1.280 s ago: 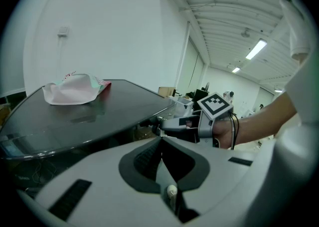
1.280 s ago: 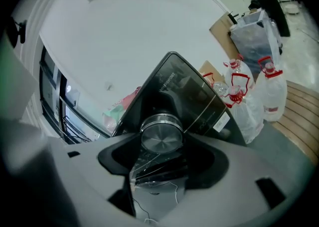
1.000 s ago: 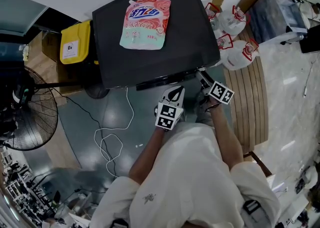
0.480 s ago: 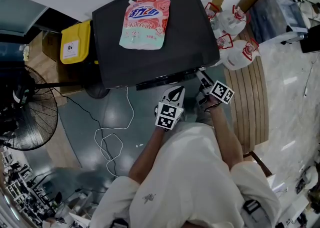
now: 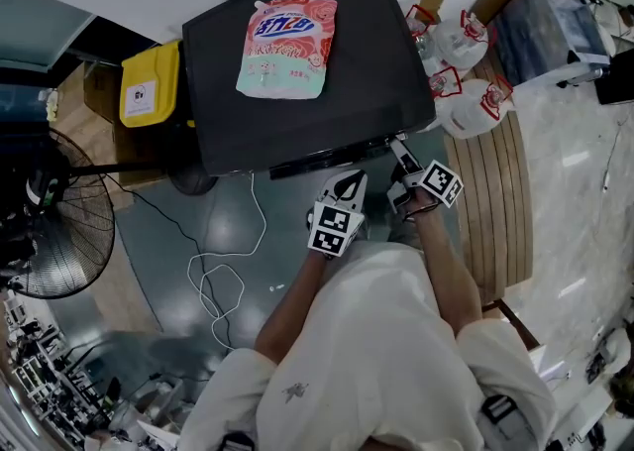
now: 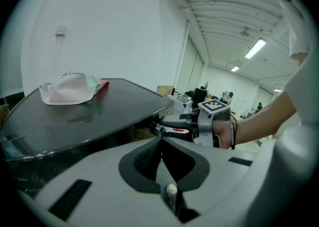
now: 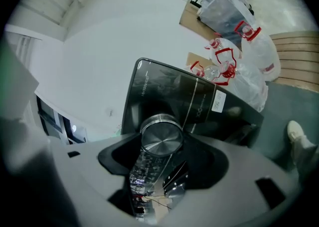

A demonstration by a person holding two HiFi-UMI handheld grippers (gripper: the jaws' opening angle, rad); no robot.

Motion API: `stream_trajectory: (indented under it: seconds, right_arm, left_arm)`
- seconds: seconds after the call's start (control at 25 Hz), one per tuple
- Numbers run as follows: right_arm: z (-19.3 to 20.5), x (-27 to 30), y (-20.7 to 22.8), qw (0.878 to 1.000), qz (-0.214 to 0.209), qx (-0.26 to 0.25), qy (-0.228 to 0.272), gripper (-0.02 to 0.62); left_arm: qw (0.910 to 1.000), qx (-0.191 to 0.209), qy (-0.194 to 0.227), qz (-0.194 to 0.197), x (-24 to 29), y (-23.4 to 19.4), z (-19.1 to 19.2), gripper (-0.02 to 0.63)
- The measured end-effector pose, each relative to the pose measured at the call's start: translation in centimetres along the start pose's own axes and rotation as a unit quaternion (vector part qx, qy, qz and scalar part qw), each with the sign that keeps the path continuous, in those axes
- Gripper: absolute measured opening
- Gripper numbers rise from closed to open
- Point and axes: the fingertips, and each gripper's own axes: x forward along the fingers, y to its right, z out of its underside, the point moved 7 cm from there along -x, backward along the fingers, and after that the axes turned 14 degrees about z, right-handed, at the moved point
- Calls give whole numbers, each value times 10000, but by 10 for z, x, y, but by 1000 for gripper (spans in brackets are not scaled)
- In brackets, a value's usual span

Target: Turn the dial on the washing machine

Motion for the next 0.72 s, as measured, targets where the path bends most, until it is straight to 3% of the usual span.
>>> stream_trajectory:
  seconds: [0.72]
  right_arm:
    - [2, 3, 7, 9970, -253, 728, -48, 276]
  left_arm:
    - [10000, 20, -56, 47, 5, -1, 0, 14]
